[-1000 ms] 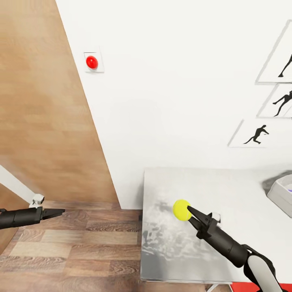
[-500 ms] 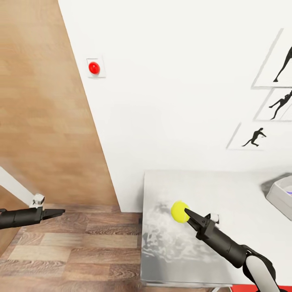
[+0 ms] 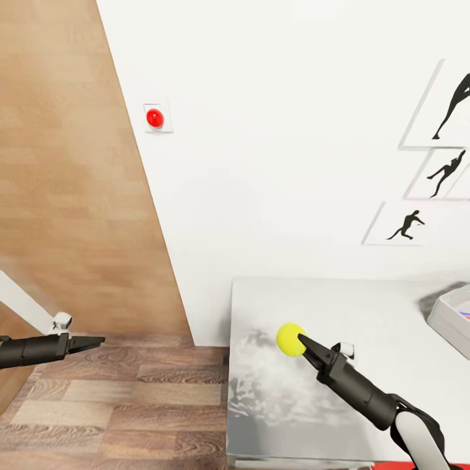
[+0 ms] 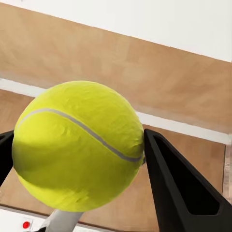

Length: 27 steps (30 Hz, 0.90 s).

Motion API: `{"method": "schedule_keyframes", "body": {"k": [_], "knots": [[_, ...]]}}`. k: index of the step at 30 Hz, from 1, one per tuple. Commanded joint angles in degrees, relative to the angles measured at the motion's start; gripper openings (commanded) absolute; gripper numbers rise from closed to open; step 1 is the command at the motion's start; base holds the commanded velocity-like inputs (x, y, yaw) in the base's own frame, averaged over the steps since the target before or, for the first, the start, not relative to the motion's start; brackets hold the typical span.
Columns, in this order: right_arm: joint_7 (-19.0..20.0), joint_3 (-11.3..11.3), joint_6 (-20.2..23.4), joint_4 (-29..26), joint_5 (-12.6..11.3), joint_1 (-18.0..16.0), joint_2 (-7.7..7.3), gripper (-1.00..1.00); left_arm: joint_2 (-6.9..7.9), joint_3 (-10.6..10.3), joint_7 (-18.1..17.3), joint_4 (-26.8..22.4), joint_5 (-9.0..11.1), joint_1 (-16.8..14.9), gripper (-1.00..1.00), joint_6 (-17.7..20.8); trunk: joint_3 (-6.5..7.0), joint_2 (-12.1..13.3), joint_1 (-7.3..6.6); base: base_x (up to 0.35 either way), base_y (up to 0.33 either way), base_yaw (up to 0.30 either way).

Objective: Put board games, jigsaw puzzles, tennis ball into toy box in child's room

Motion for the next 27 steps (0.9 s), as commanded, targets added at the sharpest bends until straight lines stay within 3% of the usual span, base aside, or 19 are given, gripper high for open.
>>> {"method": "schedule_keyframes", "body": {"k": [1, 27], "knots": [[0.2, -0.1, 0.1, 0.0, -0.3, 0.0, -0.05, -1.0, -0.03, 0.1, -0.3, 0.0, -0.2, 0.0, 1.0, 0.6, -0.01, -0.1, 0.03, 0.0, 0.0, 0.0], [1.8, -0.3, -0.6, 0.0, -0.3, 0.0, -0.15, -1.0, 0.0, 0.1, -0.3, 0.0, -0.2, 0.0, 1.0, 0.6, 2.37, -0.1, 0.03, 0.0, 0.0, 0.0]]}}
